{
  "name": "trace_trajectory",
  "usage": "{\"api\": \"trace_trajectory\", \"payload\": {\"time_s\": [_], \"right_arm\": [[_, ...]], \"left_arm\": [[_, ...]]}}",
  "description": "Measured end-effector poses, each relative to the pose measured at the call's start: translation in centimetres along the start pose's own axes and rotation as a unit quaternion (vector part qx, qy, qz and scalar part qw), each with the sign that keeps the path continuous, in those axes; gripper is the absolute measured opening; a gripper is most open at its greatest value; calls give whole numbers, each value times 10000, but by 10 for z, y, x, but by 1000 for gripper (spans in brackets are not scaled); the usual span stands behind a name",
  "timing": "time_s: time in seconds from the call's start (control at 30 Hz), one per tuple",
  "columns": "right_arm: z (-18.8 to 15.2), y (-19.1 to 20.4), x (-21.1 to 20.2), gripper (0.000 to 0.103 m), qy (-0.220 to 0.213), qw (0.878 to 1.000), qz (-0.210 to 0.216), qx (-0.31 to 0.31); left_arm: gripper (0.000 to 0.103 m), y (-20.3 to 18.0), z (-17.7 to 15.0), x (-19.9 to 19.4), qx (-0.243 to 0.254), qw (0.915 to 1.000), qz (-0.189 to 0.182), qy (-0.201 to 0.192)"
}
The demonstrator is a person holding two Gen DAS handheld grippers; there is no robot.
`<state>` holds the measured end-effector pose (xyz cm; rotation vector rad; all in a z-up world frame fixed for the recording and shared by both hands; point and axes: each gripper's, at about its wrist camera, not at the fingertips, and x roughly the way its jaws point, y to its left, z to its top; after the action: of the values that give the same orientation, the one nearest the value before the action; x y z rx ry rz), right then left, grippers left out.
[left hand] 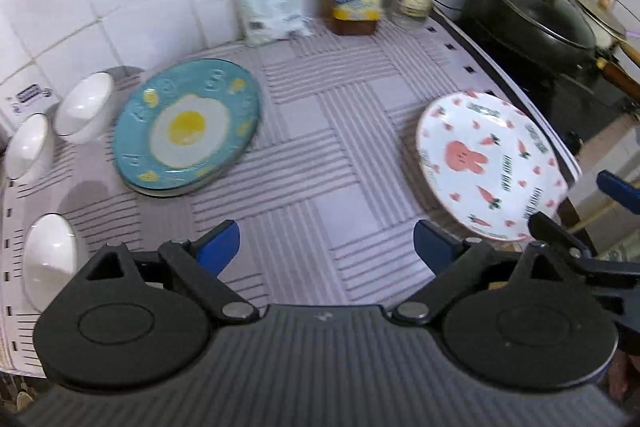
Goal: Organize plates and bowls
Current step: 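Move both grippers to the white bunny 'LOVELY BEAR' plate, then close both grippers together on the bunny plate rim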
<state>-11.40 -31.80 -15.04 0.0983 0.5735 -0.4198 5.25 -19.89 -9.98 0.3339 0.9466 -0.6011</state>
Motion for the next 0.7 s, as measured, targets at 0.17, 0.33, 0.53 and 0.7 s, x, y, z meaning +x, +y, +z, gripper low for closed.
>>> {"api": "trace_trajectory", "payload": {"time_s": [0.17, 0.33, 0.53, 0.7], "right_arm": [[-20, -28, 13, 93, 68, 9980, -240, 573], [-38, -52, 32, 92, 160, 9936, -453, 1021], [-57, -69, 62, 91, 257, 9894, -569, 1310], [-64, -80, 76, 85, 107, 9851, -592, 1614]], "left_arm": [[95, -24, -1, 21, 164, 9997, -142, 60], [95, -41, 4, 50, 254, 9993, -214, 192], [95, -61, 13, 89, 576, 9974, -261, 345], [94, -64, 18, 117, 471, 9976, -397, 321]]}}
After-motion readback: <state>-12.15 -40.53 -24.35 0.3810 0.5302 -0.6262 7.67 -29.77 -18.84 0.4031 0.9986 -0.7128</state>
